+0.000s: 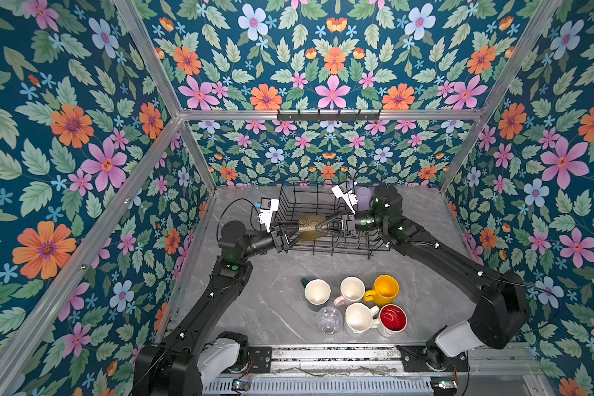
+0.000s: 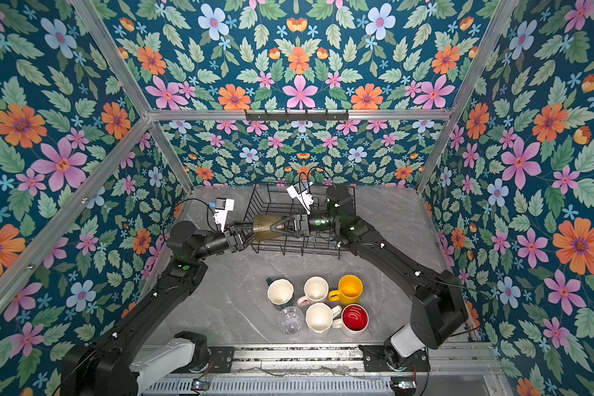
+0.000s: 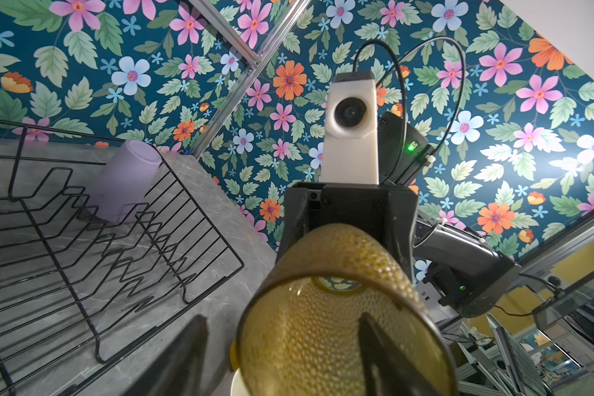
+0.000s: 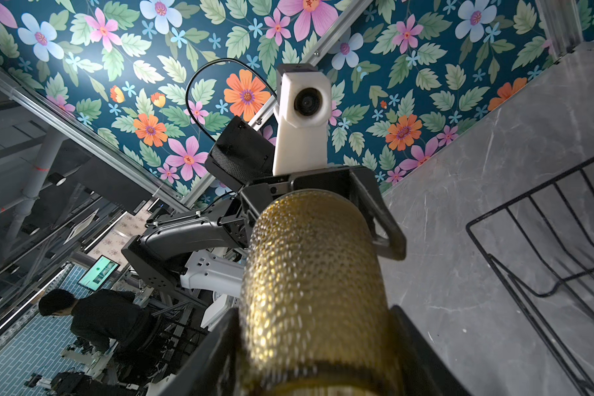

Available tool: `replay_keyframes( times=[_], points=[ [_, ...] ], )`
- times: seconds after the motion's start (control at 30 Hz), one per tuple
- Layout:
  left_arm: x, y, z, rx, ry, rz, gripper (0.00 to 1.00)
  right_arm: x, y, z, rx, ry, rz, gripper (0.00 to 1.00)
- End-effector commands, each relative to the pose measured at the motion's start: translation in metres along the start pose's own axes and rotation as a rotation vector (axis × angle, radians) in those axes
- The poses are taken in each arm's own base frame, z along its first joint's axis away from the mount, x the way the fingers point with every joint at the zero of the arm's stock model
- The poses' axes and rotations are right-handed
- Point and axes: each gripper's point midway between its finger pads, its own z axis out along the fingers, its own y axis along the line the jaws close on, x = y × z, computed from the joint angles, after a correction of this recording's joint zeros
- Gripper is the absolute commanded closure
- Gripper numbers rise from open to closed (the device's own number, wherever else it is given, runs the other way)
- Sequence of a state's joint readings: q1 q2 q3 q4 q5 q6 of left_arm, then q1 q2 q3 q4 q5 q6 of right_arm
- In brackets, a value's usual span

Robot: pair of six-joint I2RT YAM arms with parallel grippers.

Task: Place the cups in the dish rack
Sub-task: 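Release the gold cup with the left gripper and withdraw while the right holds it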

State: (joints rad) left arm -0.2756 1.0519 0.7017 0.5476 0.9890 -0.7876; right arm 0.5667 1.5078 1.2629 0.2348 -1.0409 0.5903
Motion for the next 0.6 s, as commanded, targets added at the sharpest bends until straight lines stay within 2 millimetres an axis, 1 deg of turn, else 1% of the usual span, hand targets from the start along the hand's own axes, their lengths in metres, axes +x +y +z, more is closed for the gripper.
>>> replay_keyframes(
  times=[0.0, 0.1, 0.17, 0.2, 0.3, 0.37, 0.4, 0.43, 0.5, 0.57],
  points=[
    [0.001, 0.008, -0.003, -0.064, -0.002, 0.049, 0.12, -0.010, 0.001, -0.011, 0.056, -0.041, -0.031, 1.00],
    [0.000, 0.022, -0.008, -0.171, -0.013, 0.074, 0.08, -0.010, -0.003, -0.026, 0.121, -0.057, -0.031, 1.00],
    [-0.007, 0.043, -0.019, -0.333, -0.049, 0.074, 0.06, -0.011, -0.010, -0.040, 0.203, -0.077, -0.033, 1.00],
    [-0.010, 0.054, -0.027, -0.423, -0.074, 0.075, 0.04, -0.011, -0.016, -0.048, 0.256, -0.087, -0.036, 1.00],
    [-0.020, 0.076, -0.053, -0.624, -0.165, 0.098, 0.02, -0.011, -0.028, -0.068, 0.425, -0.096, -0.067, 1.00],
    [-0.025, 0.089, -0.074, -0.751, -0.239, 0.095, 0.01, -0.010, -0.034, -0.079, 0.520, -0.086, -0.083, 1.00],
    [-0.027, 0.096, -0.088, -0.833, -0.282, 0.084, 0.01, -0.011, -0.037, -0.084, 0.565, -0.082, -0.089, 1.00],
    [-0.027, 0.101, -0.101, -0.896, -0.317, 0.076, 0.00, -0.012, -0.040, -0.088, 0.600, -0.079, -0.096, 1.00],
    [-0.029, 0.105, -0.124, -0.992, -0.393, 0.075, 0.00, -0.014, -0.049, -0.097, 0.686, -0.070, -0.103, 1.00],
    [-0.030, 0.098, -0.133, -0.997, -0.443, 0.095, 0.00, -0.016, -0.060, -0.107, 0.783, -0.053, -0.102, 1.00]
  ],
)
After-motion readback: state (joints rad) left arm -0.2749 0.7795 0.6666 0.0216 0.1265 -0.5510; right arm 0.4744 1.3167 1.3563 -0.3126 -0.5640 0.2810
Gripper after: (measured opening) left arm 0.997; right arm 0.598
